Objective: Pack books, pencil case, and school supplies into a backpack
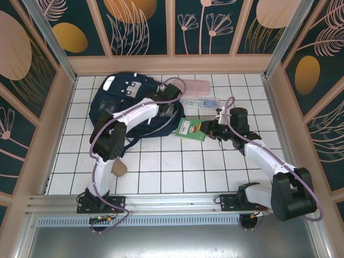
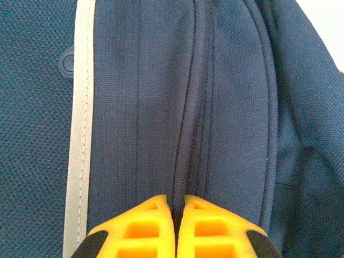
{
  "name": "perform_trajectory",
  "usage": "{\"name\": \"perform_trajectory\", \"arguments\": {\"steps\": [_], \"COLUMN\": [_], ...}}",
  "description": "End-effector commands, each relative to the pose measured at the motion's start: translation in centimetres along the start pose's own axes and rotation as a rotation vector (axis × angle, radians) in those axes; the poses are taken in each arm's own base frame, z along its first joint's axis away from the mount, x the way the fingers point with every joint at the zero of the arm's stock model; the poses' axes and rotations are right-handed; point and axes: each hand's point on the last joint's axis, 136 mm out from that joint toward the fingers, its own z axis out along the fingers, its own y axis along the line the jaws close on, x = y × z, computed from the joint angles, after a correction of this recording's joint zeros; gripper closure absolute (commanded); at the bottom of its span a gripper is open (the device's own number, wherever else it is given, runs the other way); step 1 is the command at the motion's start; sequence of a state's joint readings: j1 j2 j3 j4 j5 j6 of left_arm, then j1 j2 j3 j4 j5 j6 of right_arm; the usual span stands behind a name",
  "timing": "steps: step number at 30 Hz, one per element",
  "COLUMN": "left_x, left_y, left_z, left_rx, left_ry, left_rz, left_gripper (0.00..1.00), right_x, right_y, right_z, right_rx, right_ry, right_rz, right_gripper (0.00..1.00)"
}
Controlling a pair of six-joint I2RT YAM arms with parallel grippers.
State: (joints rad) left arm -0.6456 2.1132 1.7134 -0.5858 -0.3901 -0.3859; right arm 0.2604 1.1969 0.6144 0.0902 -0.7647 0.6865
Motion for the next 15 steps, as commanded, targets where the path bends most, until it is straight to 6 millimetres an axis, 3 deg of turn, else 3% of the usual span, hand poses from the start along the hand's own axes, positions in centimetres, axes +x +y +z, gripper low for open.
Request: {"name": "perform_trajectory", "arguments": {"steps": [1, 8, 12, 15], "left_x": [-5.8, -10.9, -13.0, -14.0], "left_y": [2.7, 6.0, 7.6, 8.8], "left_z": [-5.7, -12.4, -15.5, -16.7], "left_rx": [0.054, 0.217, 0.326, 0.370], "left_ry": [-0.132, -0.253, -0.311, -0.342], "left_rz": [-0.111, -0.247, -0.302, -0.326], "left_gripper": [1.00, 1.00, 1.00, 1.00], "right_x": [-3.1, -6.0, -7.2, -7.8], "right_y": [3.9, 5.2, 6.6, 7.2], "right_z": [-0.2, 1.7, 4.2, 6.9], "right_rx": [-0.135, -0.232, -0.281, -0.308], "right_ry": [-0.075, -0.113, -0.099, -0.081], "right_rz": [-0.083, -0.079, -0.092, -0.083], "right_gripper": [1.00, 1.00, 1.00, 1.00]}}
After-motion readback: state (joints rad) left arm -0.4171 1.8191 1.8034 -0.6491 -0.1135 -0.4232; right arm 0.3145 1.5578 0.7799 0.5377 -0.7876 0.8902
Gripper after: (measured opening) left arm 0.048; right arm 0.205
